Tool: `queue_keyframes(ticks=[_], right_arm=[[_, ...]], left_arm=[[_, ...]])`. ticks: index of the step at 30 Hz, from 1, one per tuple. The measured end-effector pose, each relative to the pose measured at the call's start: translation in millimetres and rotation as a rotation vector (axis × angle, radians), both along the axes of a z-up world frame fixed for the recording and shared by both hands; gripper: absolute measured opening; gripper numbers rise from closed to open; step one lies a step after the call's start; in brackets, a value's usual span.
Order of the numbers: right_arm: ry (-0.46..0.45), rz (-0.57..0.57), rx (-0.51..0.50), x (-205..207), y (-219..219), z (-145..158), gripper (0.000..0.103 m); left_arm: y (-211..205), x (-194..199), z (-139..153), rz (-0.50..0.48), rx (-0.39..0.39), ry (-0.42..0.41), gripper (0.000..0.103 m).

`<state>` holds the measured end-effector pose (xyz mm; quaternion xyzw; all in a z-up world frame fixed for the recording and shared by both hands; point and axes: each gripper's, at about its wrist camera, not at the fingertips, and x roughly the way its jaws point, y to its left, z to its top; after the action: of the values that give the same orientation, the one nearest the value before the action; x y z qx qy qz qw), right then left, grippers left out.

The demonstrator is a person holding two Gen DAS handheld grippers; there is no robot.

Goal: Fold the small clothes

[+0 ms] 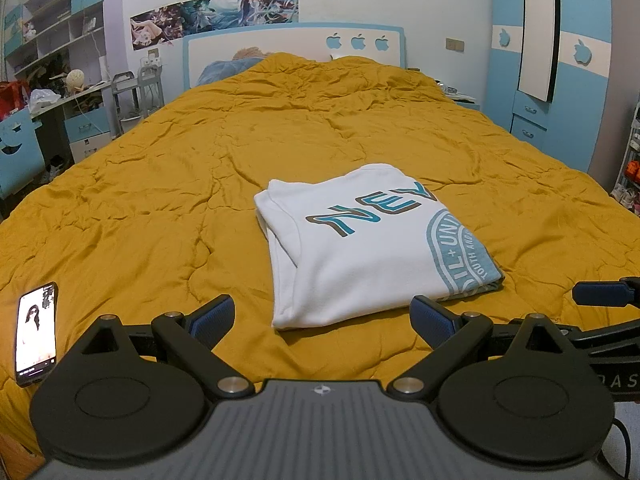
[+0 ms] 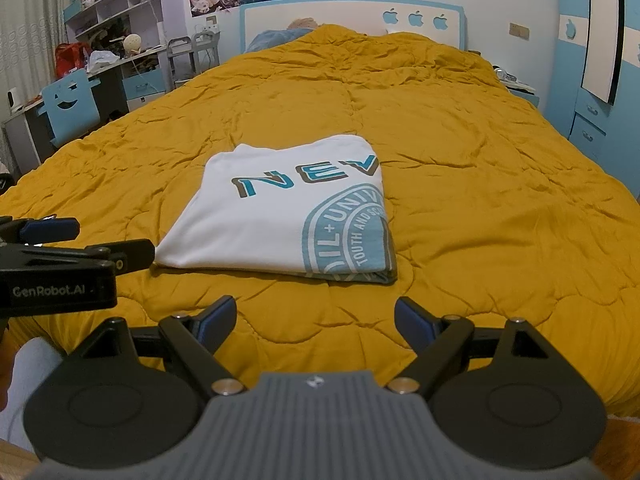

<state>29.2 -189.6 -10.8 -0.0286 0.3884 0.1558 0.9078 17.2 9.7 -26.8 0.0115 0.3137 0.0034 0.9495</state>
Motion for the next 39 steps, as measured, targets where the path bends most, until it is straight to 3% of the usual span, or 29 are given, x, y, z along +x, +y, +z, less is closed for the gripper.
queue_keyframes(ticks=[39], right_arm=[[-0.01, 0.009, -0.003, 4.3, -2.6, 2.0, 0.082]], left_arm=[[0.9, -1.1, 0.4, 0.001, 0.0, 0.003, 0.103]])
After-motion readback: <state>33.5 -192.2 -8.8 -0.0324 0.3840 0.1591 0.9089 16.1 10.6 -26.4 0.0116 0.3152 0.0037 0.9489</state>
